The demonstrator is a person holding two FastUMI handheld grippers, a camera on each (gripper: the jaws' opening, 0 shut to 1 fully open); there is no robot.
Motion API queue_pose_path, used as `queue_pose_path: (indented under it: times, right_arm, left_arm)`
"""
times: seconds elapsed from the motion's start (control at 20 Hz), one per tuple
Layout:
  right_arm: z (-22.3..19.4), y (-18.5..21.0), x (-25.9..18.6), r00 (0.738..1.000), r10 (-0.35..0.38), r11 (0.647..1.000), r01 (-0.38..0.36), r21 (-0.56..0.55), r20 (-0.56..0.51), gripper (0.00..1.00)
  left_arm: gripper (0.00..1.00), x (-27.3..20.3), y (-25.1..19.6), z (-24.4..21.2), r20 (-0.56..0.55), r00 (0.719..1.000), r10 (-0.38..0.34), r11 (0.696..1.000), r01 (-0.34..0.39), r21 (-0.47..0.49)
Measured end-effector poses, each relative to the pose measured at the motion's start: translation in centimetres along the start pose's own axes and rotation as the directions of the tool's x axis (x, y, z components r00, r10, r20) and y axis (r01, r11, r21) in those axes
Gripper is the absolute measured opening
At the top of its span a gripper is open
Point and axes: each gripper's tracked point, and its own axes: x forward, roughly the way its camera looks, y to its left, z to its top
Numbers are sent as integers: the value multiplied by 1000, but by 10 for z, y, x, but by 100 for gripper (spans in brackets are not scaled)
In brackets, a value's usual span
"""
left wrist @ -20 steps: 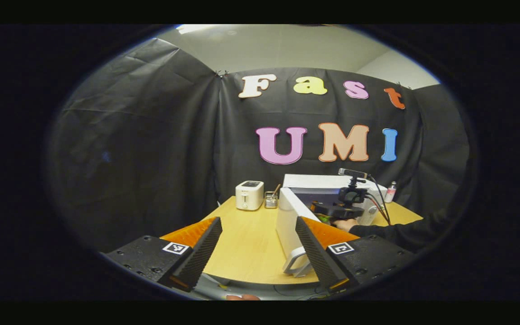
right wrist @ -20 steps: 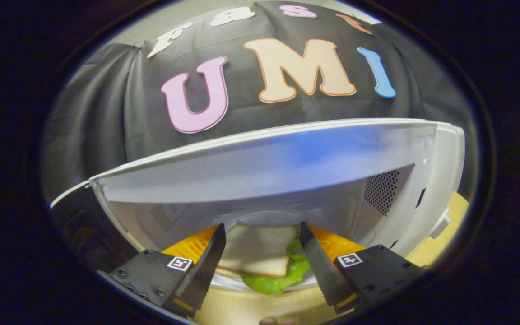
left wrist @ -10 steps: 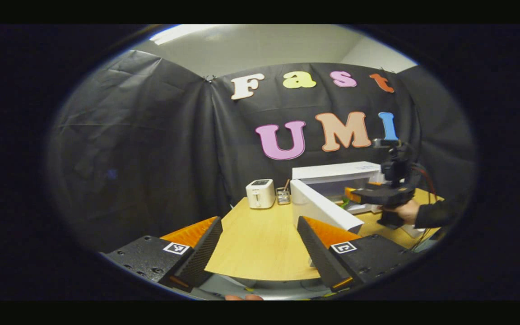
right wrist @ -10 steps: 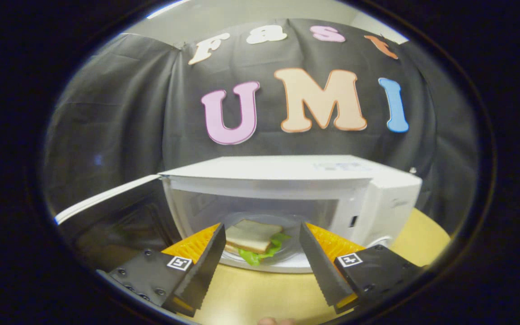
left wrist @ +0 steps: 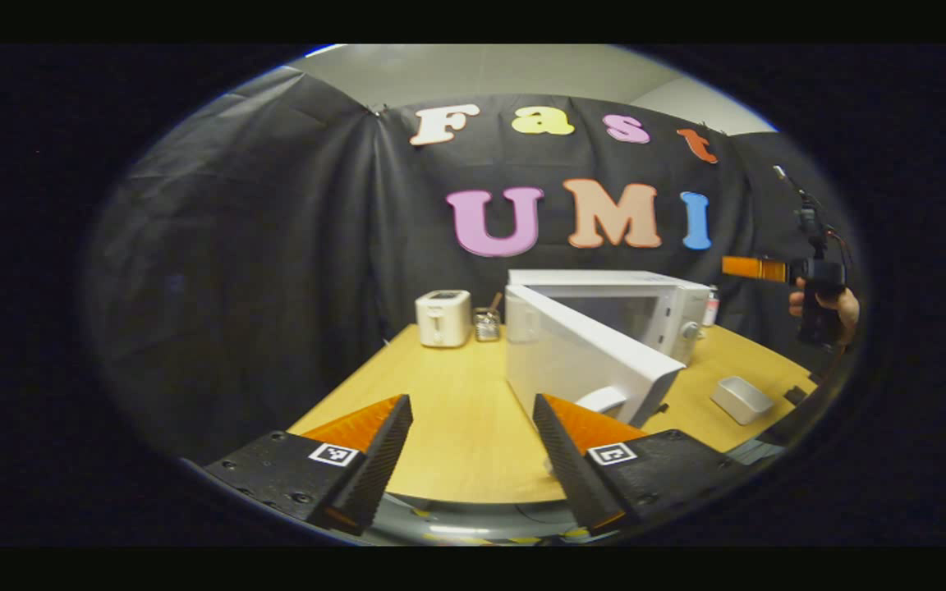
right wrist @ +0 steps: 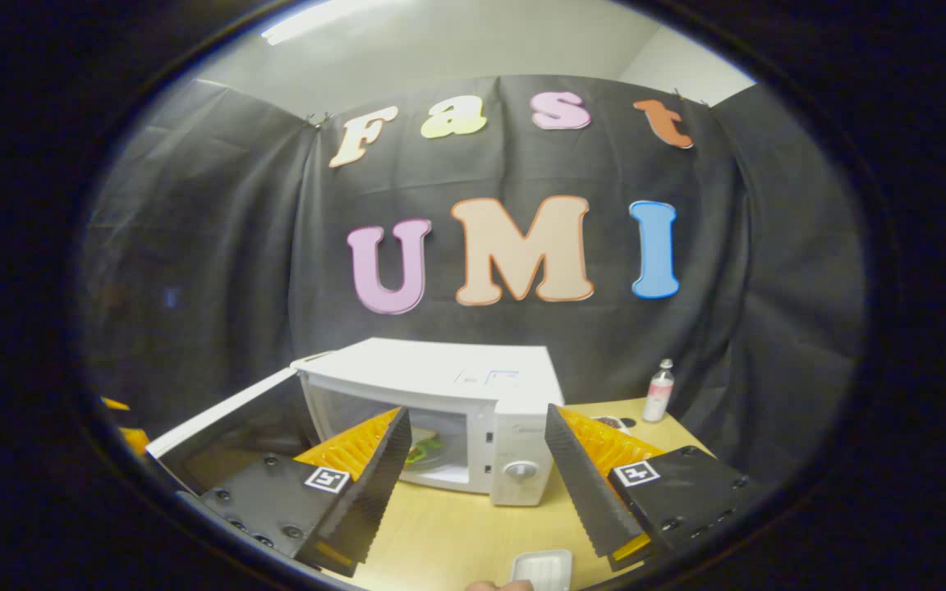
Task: Open the microwave oven with the left hand, put the food in, and close the microwave oven.
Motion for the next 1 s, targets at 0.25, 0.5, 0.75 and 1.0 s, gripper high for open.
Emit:
queue_pose_path:
  times: [0.25, 0.5, 0.75, 1.0]
  right_arm:
    - [66, -42, -20, 994, -78, 996, 81, -46, 78, 100]
    - [104, -68, -34, 984, -133, 990, 137, -23, 120, 100]
    - [117, -83, -53, 974, -174, 980, 186, -76, 143, 99]
    - [123, -99, -69, 969, -218, 973, 225, -51, 120, 96]
  left_arm:
    - [0, 15, -3, -15, -34, 999, 28, 998, -26, 63]
    - [0, 28, -34, -28, -54, 998, -30, 994, 35, 101]
    - [1, 39, -63, -31, -63, 993, -96, 989, 102, 104]
    - [0, 56, -96, -21, -34, 985, -167, 978, 170, 117]
